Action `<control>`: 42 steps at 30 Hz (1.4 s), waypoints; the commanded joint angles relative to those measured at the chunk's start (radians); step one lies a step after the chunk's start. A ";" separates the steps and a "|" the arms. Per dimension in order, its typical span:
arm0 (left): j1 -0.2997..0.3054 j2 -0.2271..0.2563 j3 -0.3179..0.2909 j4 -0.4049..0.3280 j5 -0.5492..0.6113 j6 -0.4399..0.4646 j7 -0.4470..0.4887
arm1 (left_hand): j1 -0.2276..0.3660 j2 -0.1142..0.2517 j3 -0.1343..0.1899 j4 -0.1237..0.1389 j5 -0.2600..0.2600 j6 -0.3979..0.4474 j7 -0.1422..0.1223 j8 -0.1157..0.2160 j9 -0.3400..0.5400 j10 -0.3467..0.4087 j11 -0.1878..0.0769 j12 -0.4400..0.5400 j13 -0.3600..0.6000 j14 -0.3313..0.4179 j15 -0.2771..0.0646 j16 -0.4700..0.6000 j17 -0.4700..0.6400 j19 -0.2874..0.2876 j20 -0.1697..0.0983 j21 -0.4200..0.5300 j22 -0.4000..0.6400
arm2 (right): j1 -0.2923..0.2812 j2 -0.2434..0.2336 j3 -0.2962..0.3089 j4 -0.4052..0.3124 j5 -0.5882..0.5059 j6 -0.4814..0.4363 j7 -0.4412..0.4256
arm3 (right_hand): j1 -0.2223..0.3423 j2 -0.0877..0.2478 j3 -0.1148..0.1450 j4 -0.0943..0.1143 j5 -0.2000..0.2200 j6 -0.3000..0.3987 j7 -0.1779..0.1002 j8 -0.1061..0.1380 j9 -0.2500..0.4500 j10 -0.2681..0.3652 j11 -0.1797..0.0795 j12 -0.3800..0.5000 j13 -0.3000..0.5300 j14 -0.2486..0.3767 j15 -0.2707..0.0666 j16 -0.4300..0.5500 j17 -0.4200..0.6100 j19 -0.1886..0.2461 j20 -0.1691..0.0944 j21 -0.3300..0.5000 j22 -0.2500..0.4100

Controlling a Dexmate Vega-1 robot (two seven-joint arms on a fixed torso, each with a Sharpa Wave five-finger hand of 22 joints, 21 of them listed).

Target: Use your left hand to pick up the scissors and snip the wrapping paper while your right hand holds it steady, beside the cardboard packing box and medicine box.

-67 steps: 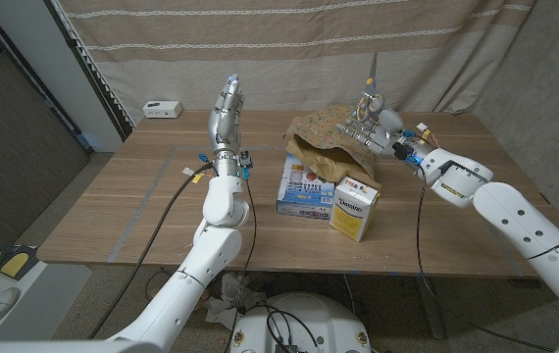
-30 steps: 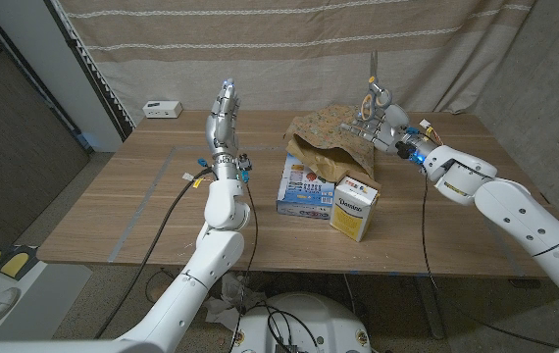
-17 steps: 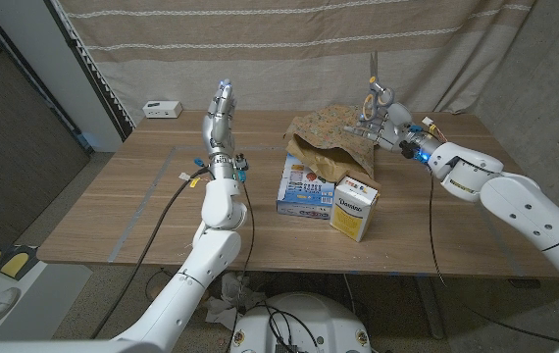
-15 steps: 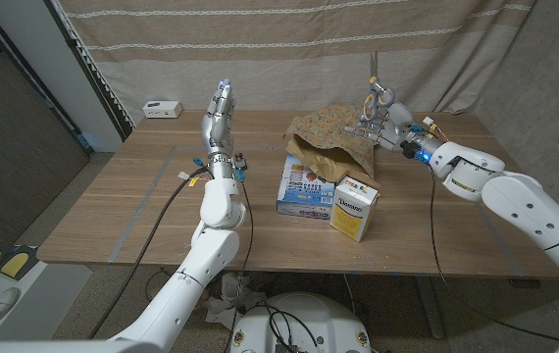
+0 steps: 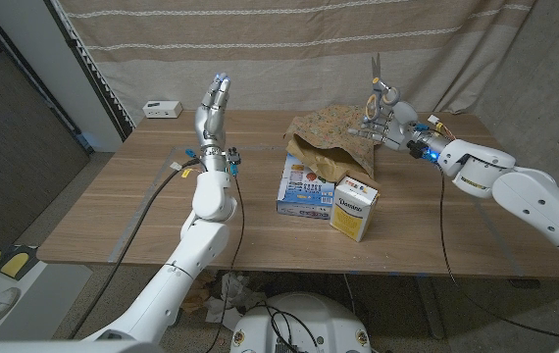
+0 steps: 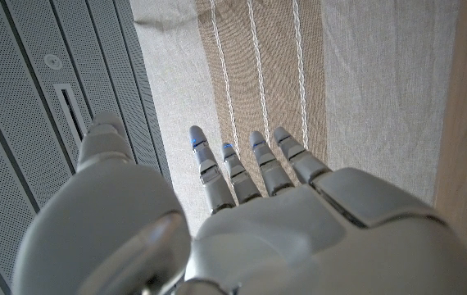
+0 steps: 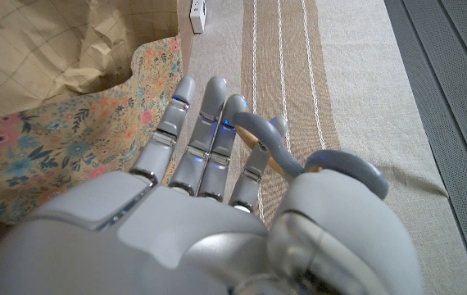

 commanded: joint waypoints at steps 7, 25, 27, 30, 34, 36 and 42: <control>0.012 0.033 -0.001 -0.061 0.052 0.089 0.052 | -0.009 0.010 -0.011 0.002 0.004 -0.045 -0.001 -0.016 0.000 0.020 -0.008 0.007 0.001 0.012 -0.092 0.005 0.000 0.004 0.006 0.005 0.002 | -0.055 -0.023 0.050 -0.007 0.016 -0.003 0.037 | -0.076 -0.064 -0.074 0.083 -0.003 -0.234 0.246 0.004 0.012 0.027 -0.017 0.708 0.006 0.007 -0.105 0.008 -0.013 0.009 0.005 -0.004 -0.004; 0.073 0.161 -0.051 -0.253 0.044 0.353 0.089 | -0.023 0.032 -0.016 0.014 -0.005 0.014 -0.001 0.008 0.003 0.073 0.002 0.019 -0.002 0.006 -0.079 0.003 0.001 -0.001 0.019 0.005 0.003 | -0.101 -0.049 0.082 -0.015 0.007 -0.007 0.072 | -0.057 -0.055 -0.060 0.070 -0.006 -0.219 0.249 -0.004 0.008 0.038 -0.018 0.706 0.004 0.006 -0.112 0.007 -0.045 0.003 0.014 -0.014 -0.015; 0.071 0.173 -0.051 -0.262 0.056 0.376 0.095 | -0.023 0.036 -0.015 0.015 -0.006 0.005 0.001 0.003 0.003 0.074 0.001 0.019 -0.002 0.004 -0.078 0.002 0.001 -0.003 0.020 0.005 0.003 | -0.112 -0.053 0.092 -0.021 0.005 -0.006 0.074 | -0.055 -0.054 -0.059 0.069 -0.006 -0.217 0.251 -0.007 0.004 0.039 -0.015 0.705 0.004 0.008 -0.112 0.006 -0.050 0.002 0.016 -0.015 -0.016; 0.064 0.193 -0.052 -0.263 0.069 0.398 0.094 | -0.023 0.044 -0.013 0.017 -0.008 -0.012 0.001 -0.004 0.003 0.076 0.003 0.018 -0.002 0.003 -0.075 0.002 0.001 -0.005 0.023 0.004 0.004 | -0.127 -0.057 0.104 -0.026 -0.002 0.000 0.082 | -0.056 -0.054 -0.058 0.068 -0.008 -0.211 0.254 -0.016 -0.009 0.041 -0.013 0.704 0.002 0.003 -0.109 0.003 -0.058 -0.002 0.022 -0.018 -0.018; 0.053 0.205 -0.051 -0.255 0.073 0.416 0.092 | -0.023 0.051 -0.011 0.018 -0.010 -0.028 0.002 -0.009 0.003 0.074 0.006 0.016 -0.003 -0.001 -0.074 0.001 0.001 -0.010 0.026 0.003 0.004 | -0.146 -0.058 0.119 -0.032 -0.012 0.012 0.092 | -0.079 -0.065 -0.068 0.074 -0.015 -0.203 0.266 -0.051 -0.054 0.028 0.006 0.698 -0.002 -0.003 -0.100 -0.005 -0.084 -0.012 0.048 -0.028 -0.026; 0.048 0.208 -0.047 -0.250 0.079 0.418 0.093 | -0.022 0.051 -0.010 0.018 -0.010 -0.027 0.001 -0.009 0.003 0.074 0.006 0.015 -0.003 -0.002 -0.073 0.001 0.001 -0.010 0.026 0.003 0.004 | -0.154 -0.056 0.126 -0.037 -0.018 0.018 0.093 | -0.094 -0.070 -0.072 0.078 -0.018 -0.208 0.272 -0.072 -0.076 0.020 0.016 0.696 -0.003 -0.003 -0.097 -0.009 -0.096 -0.013 0.050 -0.031 -0.029; 0.034 0.210 -0.040 -0.240 0.083 0.444 0.102 | -0.021 0.054 -0.010 0.018 -0.012 -0.019 0.000 -0.005 0.003 0.081 0.003 0.017 -0.003 0.001 -0.073 0.002 0.001 -0.007 0.028 0.004 0.004 | -0.168 -0.061 0.138 -0.045 -0.036 0.026 0.114 | -0.143 -0.085 -0.082 0.093 -0.027 -0.201 0.287 -0.125 -0.135 0.000 0.033 0.695 -0.004 -0.017 -0.077 -0.028 -0.135 -0.021 0.076 -0.044 -0.040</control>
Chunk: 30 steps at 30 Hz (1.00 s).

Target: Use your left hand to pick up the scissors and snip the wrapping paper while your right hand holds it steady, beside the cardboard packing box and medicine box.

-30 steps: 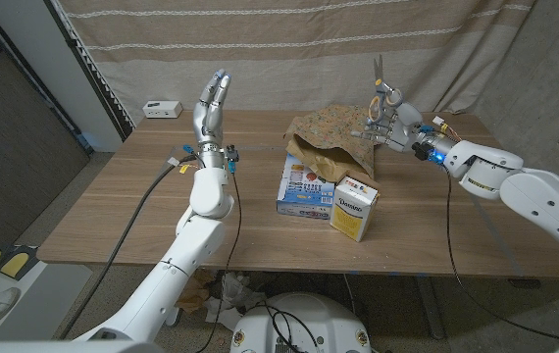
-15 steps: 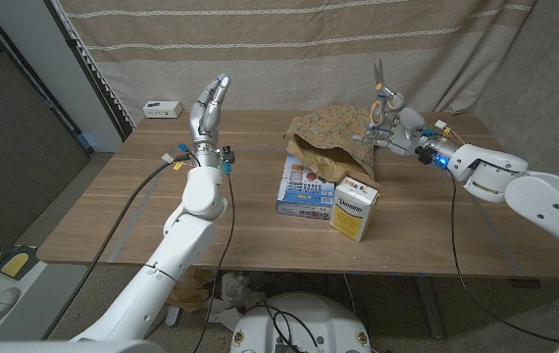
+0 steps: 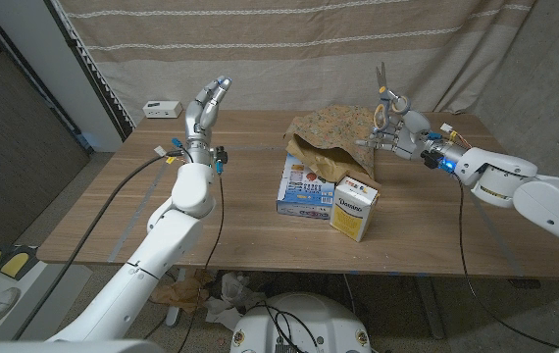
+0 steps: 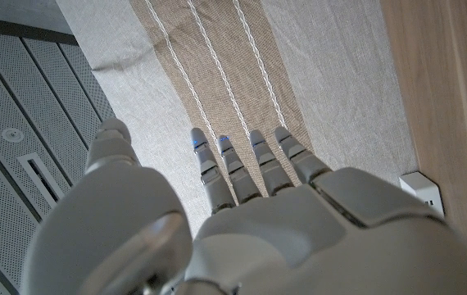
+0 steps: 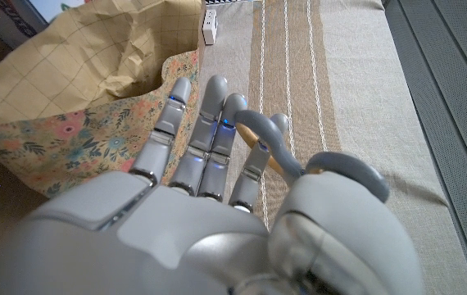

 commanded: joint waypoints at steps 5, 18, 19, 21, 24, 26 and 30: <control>-0.031 0.047 0.007 -0.001 0.028 0.091 0.011 | 0.003 0.014 0.000 0.002 -0.008 0.003 -0.005 0.003 0.003 0.017 0.001 0.001 0.001 -0.002 -0.071 0.002 0.000 0.007 0.008 0.004 0.004 | -0.039 -0.019 0.036 -0.020 -0.037 0.014 0.053 | -0.137 -0.098 -0.090 0.097 -0.009 -0.224 0.279 -0.153 -0.076 -0.037 0.032 0.694 0.003 -0.031 -0.065 -0.025 -0.045 -0.007 0.032 -0.018 -0.011; -0.032 0.087 -0.008 -0.055 0.009 0.204 0.014 | 0.007 0.015 0.000 -0.001 -0.015 -0.029 -0.003 -0.009 0.002 -0.001 0.005 -0.010 0.000 -0.016 -0.060 -0.003 -0.001 0.002 0.015 0.003 0.003 | -0.030 -0.020 0.025 -0.022 -0.039 0.006 0.082 | -0.183 -0.104 -0.095 0.113 -0.013 -0.231 0.278 -0.181 -0.086 -0.058 0.046 0.693 0.001 -0.035 -0.054 -0.037 -0.063 -0.011 0.048 -0.029 -0.017; -0.033 0.087 -0.009 -0.059 0.007 0.217 0.018 | 0.007 0.015 0.000 -0.001 -0.015 -0.033 -0.003 -0.010 0.002 -0.001 0.007 -0.010 0.000 -0.016 -0.060 -0.002 -0.001 0.002 0.015 0.003 0.003 | -0.030 -0.021 0.024 -0.024 -0.042 0.007 0.082 | -0.183 -0.103 -0.094 0.114 -0.013 -0.230 0.278 -0.181 -0.086 -0.058 0.047 0.693 0.001 -0.035 -0.054 -0.037 -0.063 -0.011 0.047 -0.030 -0.017; -0.035 0.092 -0.012 -0.062 -0.001 0.226 0.016 | 0.008 0.016 0.000 -0.002 -0.018 -0.051 0.000 -0.014 0.002 0.006 0.004 -0.009 0.000 -0.014 -0.060 -0.001 -0.001 0.002 0.015 0.004 0.003 | -0.027 -0.026 0.021 -0.024 -0.039 0.000 0.089 | -0.184 -0.102 -0.093 0.114 -0.012 -0.229 0.278 -0.182 -0.085 -0.058 0.045 0.691 -0.003 -0.036 -0.055 -0.036 -0.062 -0.011 0.047 -0.030 -0.017; -0.042 0.106 -0.023 -0.085 -0.021 0.289 0.016 | 0.010 0.019 0.000 -0.002 -0.022 -0.065 0.017 -0.014 0.003 0.034 0.004 0.000 0.000 -0.006 -0.058 0.002 -0.001 0.007 0.015 0.006 0.003 | -0.024 -0.031 0.018 -0.026 -0.038 -0.008 0.091 | -0.185 -0.099 -0.090 0.114 -0.012 -0.225 0.278 -0.184 -0.083 -0.054 0.046 0.683 -0.015 -0.031 -0.053 -0.035 -0.066 -0.010 0.048 -0.032 -0.018; -0.050 0.119 -0.026 -0.090 -0.029 0.311 0.007 | 0.011 0.021 0.001 -0.003 -0.024 -0.076 0.026 -0.016 0.003 0.038 0.006 0.001 0.000 -0.005 -0.058 0.003 -0.001 0.008 0.017 0.006 0.003 | -0.023 -0.033 0.018 -0.026 -0.038 -0.009 0.095 | -0.185 -0.097 -0.089 0.113 -0.012 -0.225 0.278 -0.185 -0.082 -0.054 0.048 0.684 -0.014 -0.032 -0.054 -0.033 -0.065 -0.009 0.047 -0.033 -0.019; -0.062 0.142 -0.018 -0.076 -0.012 0.301 -0.002 | 0.014 0.033 0.007 -0.002 -0.029 -0.095 0.035 -0.016 0.004 0.057 0.010 0.006 0.000 -0.001 -0.056 0.004 -0.002 0.008 0.018 0.007 0.003 | -0.025 -0.034 0.018 -0.027 -0.037 -0.010 0.101 | -0.186 -0.097 -0.087 0.112 -0.011 -0.222 0.278 -0.186 -0.080 -0.053 0.047 0.685 -0.011 -0.032 -0.056 -0.032 -0.065 -0.008 0.046 -0.034 -0.020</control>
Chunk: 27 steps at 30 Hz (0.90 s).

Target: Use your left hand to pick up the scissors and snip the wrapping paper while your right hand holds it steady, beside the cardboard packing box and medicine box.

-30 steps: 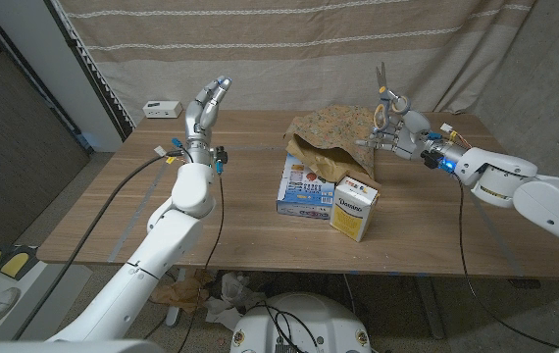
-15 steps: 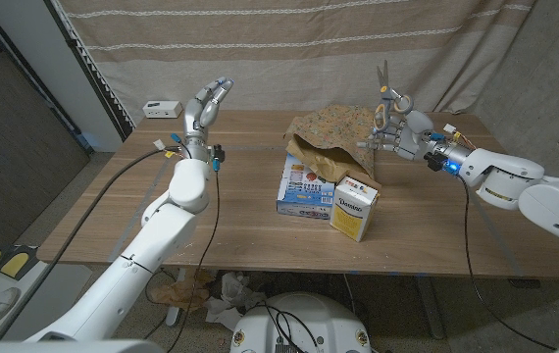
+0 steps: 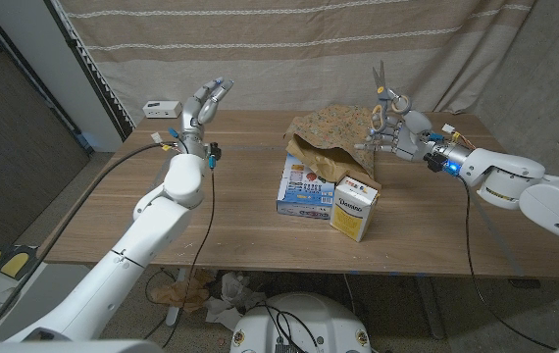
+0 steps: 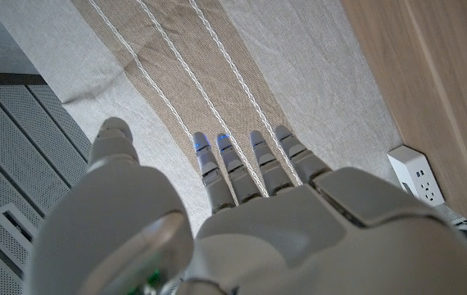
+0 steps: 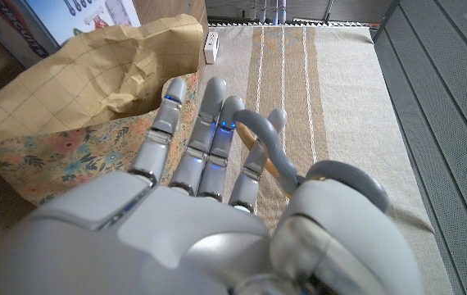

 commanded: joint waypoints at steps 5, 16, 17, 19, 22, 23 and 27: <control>-0.037 0.079 0.003 0.022 0.015 0.004 -0.047 | 0.052 0.071 0.047 -0.018 -0.023 -0.072 0.008 0.000 0.005 0.017 -0.003 -0.002 -0.001 -0.009 -0.064 -0.004 -0.003 -0.010 0.008 0.002 0.002 | 0.001 -0.011 -0.006 -0.003 0.002 -0.014 0.030 | -0.116 -0.105 -0.096 0.098 0.000 -0.221 0.275 -0.007 0.009 0.007 0.000 0.681 0.003 0.007 -0.061 0.006 -0.003 0.007 0.000 -0.006 -0.002; -0.082 0.134 0.025 0.057 0.019 0.005 -0.136 | 0.075 0.070 0.059 -0.033 -0.034 -0.116 -0.014 0.001 0.006 -0.025 0.036 -0.023 -0.002 -0.045 -0.067 -0.012 -0.005 -0.023 0.013 -0.002 -0.001 | -0.001 -0.025 0.000 -0.006 0.001 -0.024 0.034 | -0.118 -0.104 -0.094 0.097 0.000 -0.216 0.275 -0.012 0.016 0.008 0.002 0.685 0.010 0.013 -0.061 0.006 -0.013 0.008 0.000 -0.011 -0.004; -0.085 0.136 0.027 0.059 0.020 0.008 -0.138 | 0.075 0.066 0.058 -0.034 -0.035 -0.129 -0.018 -0.002 0.006 -0.020 0.038 -0.022 -0.003 -0.047 -0.071 -0.012 -0.006 -0.021 0.012 -0.001 -0.001 | -0.003 -0.025 0.001 -0.005 -0.004 -0.020 0.039 | -0.118 -0.103 -0.093 0.096 0.000 -0.215 0.275 -0.014 0.017 0.014 0.002 0.676 -0.006 0.014 -0.061 0.005 -0.017 0.008 0.000 -0.013 -0.004; -0.093 0.145 0.031 0.058 0.019 0.024 -0.150 | 0.075 0.060 0.057 -0.036 -0.036 -0.151 -0.023 -0.006 0.006 -0.016 0.046 -0.022 -0.005 -0.051 -0.078 -0.012 -0.007 -0.019 0.011 -0.001 -0.002 | -0.006 -0.026 0.006 -0.007 -0.002 -0.022 0.035 | -0.119 -0.103 -0.092 0.096 0.000 -0.214 0.275 -0.015 0.019 0.012 0.001 0.677 -0.002 0.013 -0.063 0.005 -0.019 0.008 0.001 -0.014 -0.004; -0.110 0.174 0.038 0.046 0.011 0.074 -0.187 | 0.073 0.046 0.054 -0.036 -0.035 -0.198 -0.026 -0.002 0.005 -0.086 0.044 -0.049 -0.010 -0.097 -0.056 -0.022 -0.009 -0.039 0.017 -0.008 -0.004 | -0.008 -0.027 0.010 -0.007 0.003 -0.026 0.038 | -0.119 -0.102 -0.092 0.095 0.000 -0.214 0.274 -0.017 0.020 0.011 0.001 0.681 0.004 0.011 -0.064 0.005 -0.020 0.009 0.001 -0.015 -0.005; -0.116 0.182 0.043 0.041 0.012 0.091 -0.193 | 0.071 0.043 0.053 -0.035 -0.035 -0.220 -0.025 -0.005 0.005 -0.104 0.040 -0.052 -0.010 -0.112 -0.050 -0.024 -0.009 -0.053 0.020 -0.012 -0.004 | -0.008 -0.027 0.010 -0.007 0.001 -0.024 0.041 | -0.119 -0.101 -0.091 0.095 0.000 -0.214 0.274 -0.018 0.021 0.010 0.002 0.682 0.006 0.011 -0.065 0.004 -0.022 0.010 0.002 -0.015 -0.005; -0.141 0.205 0.062 0.038 0.024 0.130 -0.217 | 0.065 0.037 0.050 -0.032 -0.033 -0.246 -0.024 -0.003 0.005 -0.148 0.036 -0.059 -0.010 -0.143 -0.041 -0.025 -0.008 -0.064 0.023 -0.013 -0.004 | -0.008 -0.030 0.017 -0.010 0.005 -0.030 0.037 | -0.119 -0.099 -0.090 0.095 0.000 -0.213 0.274 -0.019 0.023 0.010 0.000 0.679 0.003 0.012 -0.065 0.004 -0.024 0.010 0.002 -0.017 -0.005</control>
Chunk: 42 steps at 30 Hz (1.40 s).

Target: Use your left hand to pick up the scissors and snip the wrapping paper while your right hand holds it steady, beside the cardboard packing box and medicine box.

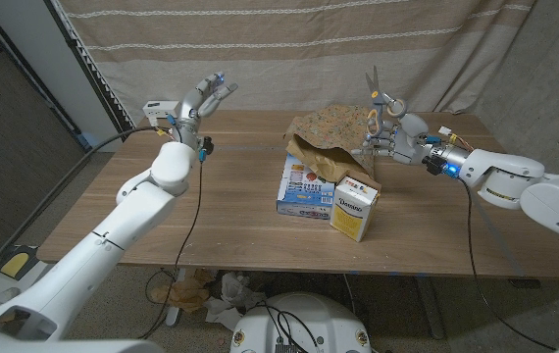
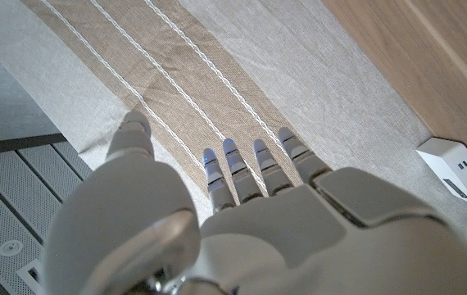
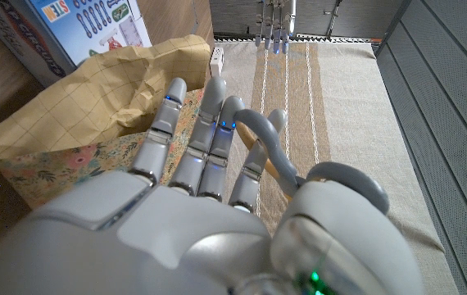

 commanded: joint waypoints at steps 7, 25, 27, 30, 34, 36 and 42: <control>-0.094 0.071 0.069 -0.020 0.027 0.205 -0.057 | -0.007 -0.020 -0.010 0.002 0.001 -0.024 0.001 0.004 0.004 -0.048 -0.007 -0.006 0.000 -0.037 -0.042 -0.002 0.002 -0.017 0.001 -0.002 0.003 | -0.007 -0.021 0.035 -0.022 0.010 -0.028 -0.005 | -0.104 -0.090 -0.088 0.092 0.001 -0.210 0.274 -0.013 0.009 0.009 -0.002 0.670 -0.008 0.009 -0.059 0.005 -0.007 0.011 0.003 -0.010 -0.001; -0.210 0.075 0.211 0.057 0.133 0.251 -0.134 | -0.057 -0.058 -0.041 0.016 0.005 0.005 -0.008 0.020 0.001 -0.032 -0.001 0.011 0.000 -0.032 -0.039 0.011 0.002 -0.008 0.005 0.007 0.004 | -0.064 -0.037 0.126 -0.082 0.014 -0.078 -0.033 | -0.100 -0.082 -0.085 0.086 0.000 -0.205 0.275 -0.032 0.016 0.013 -0.001 0.662 -0.015 0.007 -0.062 0.006 -0.018 0.015 0.003 -0.021 -0.002; -0.224 0.074 0.225 0.065 0.142 0.258 -0.149 | -0.072 -0.069 -0.051 0.020 0.009 0.001 -0.009 0.019 0.001 -0.021 0.040 0.017 0.000 -0.029 -0.037 0.014 0.002 -0.007 0.003 0.007 0.004 | -0.072 -0.036 0.137 -0.089 0.013 -0.083 -0.038 | -0.100 -0.081 -0.084 0.086 0.000 -0.203 0.275 -0.034 0.018 0.016 -0.001 0.658 -0.021 0.008 -0.062 0.007 -0.019 0.015 0.003 -0.022 -0.002; -0.238 0.078 0.234 0.088 0.140 0.227 -0.184 | -0.079 -0.076 -0.057 0.022 0.012 -0.004 -0.009 0.017 0.001 -0.022 0.067 0.017 -0.001 -0.028 -0.031 0.015 0.002 -0.003 0.000 0.009 0.004 | -0.080 -0.031 0.149 -0.096 0.011 -0.089 -0.041 | -0.099 -0.080 -0.084 0.085 0.000 -0.201 0.275 -0.038 0.017 0.014 0.000 0.663 -0.013 0.009 -0.062 0.005 -0.024 0.016 0.004 -0.024 -0.002; -0.264 0.107 0.250 0.117 0.148 0.173 -0.257 | -0.080 -0.082 -0.062 0.019 0.024 -0.023 -0.010 0.012 0.000 -0.061 0.026 0.007 -0.001 -0.047 -0.031 0.010 0.002 -0.003 0.000 0.009 0.003 | -0.088 -0.025 0.161 -0.103 0.011 -0.099 -0.046 | -0.097 -0.079 -0.083 0.083 0.000 -0.198 0.275 -0.043 0.018 0.015 -0.002 0.655 -0.024 0.009 -0.060 0.006 -0.026 0.018 0.002 -0.026 -0.003; -0.277 0.125 0.260 0.126 0.158 0.150 -0.297 | -0.070 -0.081 -0.062 0.014 0.037 -0.055 -0.010 0.006 0.000 -0.102 -0.007 -0.001 -0.001 -0.072 -0.044 0.006 0.002 -0.012 -0.007 0.006 0.003 | -0.089 -0.021 0.165 -0.104 0.013 -0.105 -0.049 | -0.097 -0.078 -0.083 0.082 -0.001 -0.197 0.274 -0.045 0.020 0.016 -0.001 0.655 -0.024 0.008 -0.060 0.008 -0.026 0.018 0.003 -0.028 -0.003; -0.287 0.155 0.276 0.114 0.203 0.166 -0.336 | -0.048 -0.077 -0.059 0.005 0.057 -0.132 -0.008 -0.005 0.000 -0.150 -0.029 -0.001 0.000 -0.104 -0.052 0.005 0.002 -0.024 -0.021 0.003 0.002 | -0.090 -0.012 0.168 -0.104 0.007 -0.109 -0.046 | -0.095 -0.075 -0.082 0.080 -0.001 -0.196 0.274 -0.049 0.023 0.016 -0.001 0.654 -0.025 0.009 -0.061 0.008 -0.030 0.018 0.002 -0.032 -0.003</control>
